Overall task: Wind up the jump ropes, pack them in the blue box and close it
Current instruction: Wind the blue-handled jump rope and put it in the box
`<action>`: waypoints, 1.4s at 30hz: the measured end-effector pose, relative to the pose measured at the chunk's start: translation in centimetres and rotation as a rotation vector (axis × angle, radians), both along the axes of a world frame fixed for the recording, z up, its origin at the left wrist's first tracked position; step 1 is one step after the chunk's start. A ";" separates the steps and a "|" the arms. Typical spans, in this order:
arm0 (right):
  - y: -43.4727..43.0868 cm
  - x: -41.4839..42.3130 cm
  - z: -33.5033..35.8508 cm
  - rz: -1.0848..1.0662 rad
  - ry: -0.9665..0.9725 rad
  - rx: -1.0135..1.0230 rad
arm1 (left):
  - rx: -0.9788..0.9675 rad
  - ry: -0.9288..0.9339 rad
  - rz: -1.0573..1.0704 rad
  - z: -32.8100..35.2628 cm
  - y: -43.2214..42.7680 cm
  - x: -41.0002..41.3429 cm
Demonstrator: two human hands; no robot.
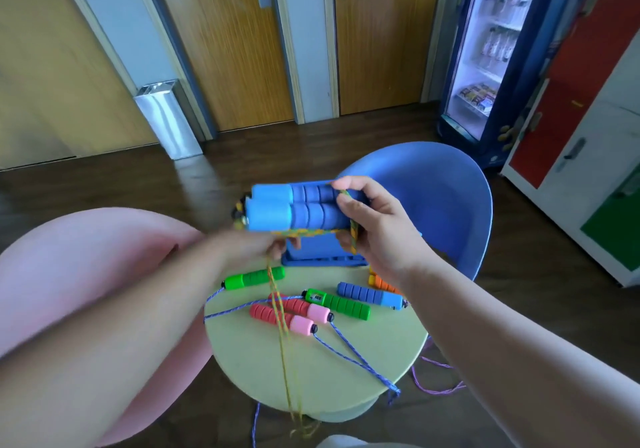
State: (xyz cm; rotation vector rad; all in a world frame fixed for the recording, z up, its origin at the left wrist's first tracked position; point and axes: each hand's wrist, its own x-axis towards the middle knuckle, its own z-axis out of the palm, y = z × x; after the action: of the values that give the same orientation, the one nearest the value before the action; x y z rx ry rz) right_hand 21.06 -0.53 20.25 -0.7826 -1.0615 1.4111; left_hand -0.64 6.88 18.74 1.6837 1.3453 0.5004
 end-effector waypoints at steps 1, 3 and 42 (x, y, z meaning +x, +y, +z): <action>0.7 -0.3 0.1 -0.018 0.024 -0.003 | -0.092 -0.079 0.032 -1.0 -1.7 0.6; 1.9 -1.0 0.3 -0.080 0.005 -0.005 | -0.218 -0.195 0.058 -1.8 -5.3 2.6; 2.2 -1.0 -2.2 -0.242 -0.643 0.170 | 0.427 0.680 -0.133 15.5 -1.1 2.6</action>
State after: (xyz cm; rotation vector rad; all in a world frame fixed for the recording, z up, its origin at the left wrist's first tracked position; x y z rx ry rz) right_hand 20.09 1.68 18.07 -1.2342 -1.4898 0.8590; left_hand 1.98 5.74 34.27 2.4192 1.6553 0.1320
